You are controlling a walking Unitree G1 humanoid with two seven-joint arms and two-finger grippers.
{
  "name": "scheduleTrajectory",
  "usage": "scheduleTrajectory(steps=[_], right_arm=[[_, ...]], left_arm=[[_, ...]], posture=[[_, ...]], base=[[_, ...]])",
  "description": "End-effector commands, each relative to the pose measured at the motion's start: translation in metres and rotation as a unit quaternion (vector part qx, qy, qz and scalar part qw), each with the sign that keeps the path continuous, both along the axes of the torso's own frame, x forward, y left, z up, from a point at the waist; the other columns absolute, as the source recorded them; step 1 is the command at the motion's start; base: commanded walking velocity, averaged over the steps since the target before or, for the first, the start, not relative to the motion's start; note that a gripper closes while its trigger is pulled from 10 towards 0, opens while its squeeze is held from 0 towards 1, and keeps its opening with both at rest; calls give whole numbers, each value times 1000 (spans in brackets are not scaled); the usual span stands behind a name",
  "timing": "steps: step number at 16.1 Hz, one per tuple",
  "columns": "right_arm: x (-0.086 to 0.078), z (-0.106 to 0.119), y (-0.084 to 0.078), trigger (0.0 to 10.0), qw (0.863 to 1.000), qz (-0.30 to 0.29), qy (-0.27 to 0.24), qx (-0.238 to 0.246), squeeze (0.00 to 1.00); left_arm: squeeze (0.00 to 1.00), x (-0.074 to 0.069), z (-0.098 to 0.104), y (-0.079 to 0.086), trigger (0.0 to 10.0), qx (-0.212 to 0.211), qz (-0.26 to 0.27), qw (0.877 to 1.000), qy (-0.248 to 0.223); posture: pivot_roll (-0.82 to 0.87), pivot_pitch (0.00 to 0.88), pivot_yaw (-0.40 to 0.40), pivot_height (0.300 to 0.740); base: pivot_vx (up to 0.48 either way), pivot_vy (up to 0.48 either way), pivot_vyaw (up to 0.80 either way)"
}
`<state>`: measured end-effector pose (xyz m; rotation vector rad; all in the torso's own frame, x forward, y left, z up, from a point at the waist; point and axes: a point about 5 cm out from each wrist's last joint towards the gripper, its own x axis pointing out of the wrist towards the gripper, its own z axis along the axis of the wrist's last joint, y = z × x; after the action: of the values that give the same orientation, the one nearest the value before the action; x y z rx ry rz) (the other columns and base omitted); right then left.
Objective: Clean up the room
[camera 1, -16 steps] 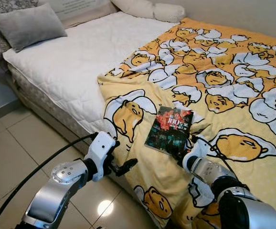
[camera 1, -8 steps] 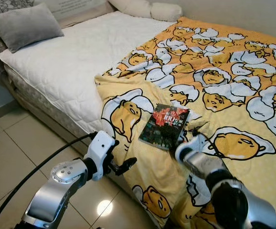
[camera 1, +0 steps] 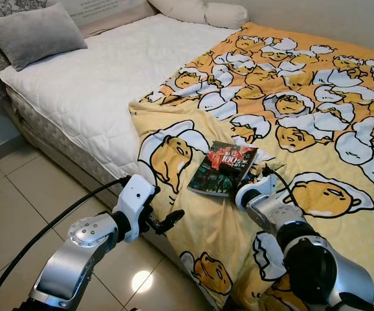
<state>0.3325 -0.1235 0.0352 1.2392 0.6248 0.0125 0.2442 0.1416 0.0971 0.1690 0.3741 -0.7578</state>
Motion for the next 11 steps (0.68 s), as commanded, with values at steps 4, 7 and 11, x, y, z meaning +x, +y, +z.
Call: scheduleTrajectory(steps=[4,7,11], right_arm=[[8,10,-5,10000,991,72,-14,-108,0],[9,13,-18,10000,988,84,-22,-130,0],[13,27,-29,10000,992,85,-43,-86,0]], left_arm=[[725,1,-2,7,10000,23,7,1000,-5],[718,0,-2,7,10000,23,7,1000,-6],[643,2,-2,6,10000,26,5,1000,-9]], posture=[[-23,0,22,740],[-35,0,25,740],[-38,0,21,740]], base=[[0,0,0],[0,0,0],[0,0,0]])
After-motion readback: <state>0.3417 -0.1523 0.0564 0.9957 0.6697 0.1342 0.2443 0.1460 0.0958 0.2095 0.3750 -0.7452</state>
